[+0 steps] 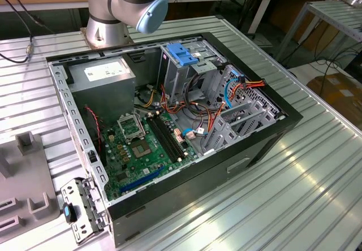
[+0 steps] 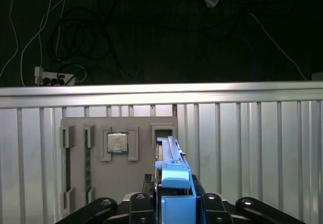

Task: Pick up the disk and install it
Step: 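Pick up the disk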

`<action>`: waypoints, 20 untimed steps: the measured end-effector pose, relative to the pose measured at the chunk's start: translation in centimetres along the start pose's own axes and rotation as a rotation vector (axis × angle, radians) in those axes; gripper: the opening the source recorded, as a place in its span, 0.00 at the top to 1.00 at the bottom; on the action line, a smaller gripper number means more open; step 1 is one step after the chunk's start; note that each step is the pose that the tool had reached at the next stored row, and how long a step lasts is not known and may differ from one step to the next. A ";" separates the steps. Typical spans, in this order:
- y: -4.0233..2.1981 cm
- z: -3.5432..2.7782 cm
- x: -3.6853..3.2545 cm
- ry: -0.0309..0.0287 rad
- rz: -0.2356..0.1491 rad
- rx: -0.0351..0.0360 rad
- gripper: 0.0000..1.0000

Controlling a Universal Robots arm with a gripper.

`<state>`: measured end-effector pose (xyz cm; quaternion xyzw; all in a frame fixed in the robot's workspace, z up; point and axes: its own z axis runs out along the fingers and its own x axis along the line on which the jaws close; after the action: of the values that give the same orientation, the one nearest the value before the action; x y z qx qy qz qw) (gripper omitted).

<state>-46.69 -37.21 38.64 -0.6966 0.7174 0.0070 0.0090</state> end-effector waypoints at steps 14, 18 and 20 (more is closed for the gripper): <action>0.00 -0.34 -0.01 0.0000 0.000 -0.0001 0.63; 0.00 -0.48 -0.01 0.0000 0.000 -0.0001 0.63; 0.00 -0.56 -0.01 0.0000 0.000 -0.0001 0.63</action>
<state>-46.69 -37.21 39.20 -0.6966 0.7174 0.0071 0.0090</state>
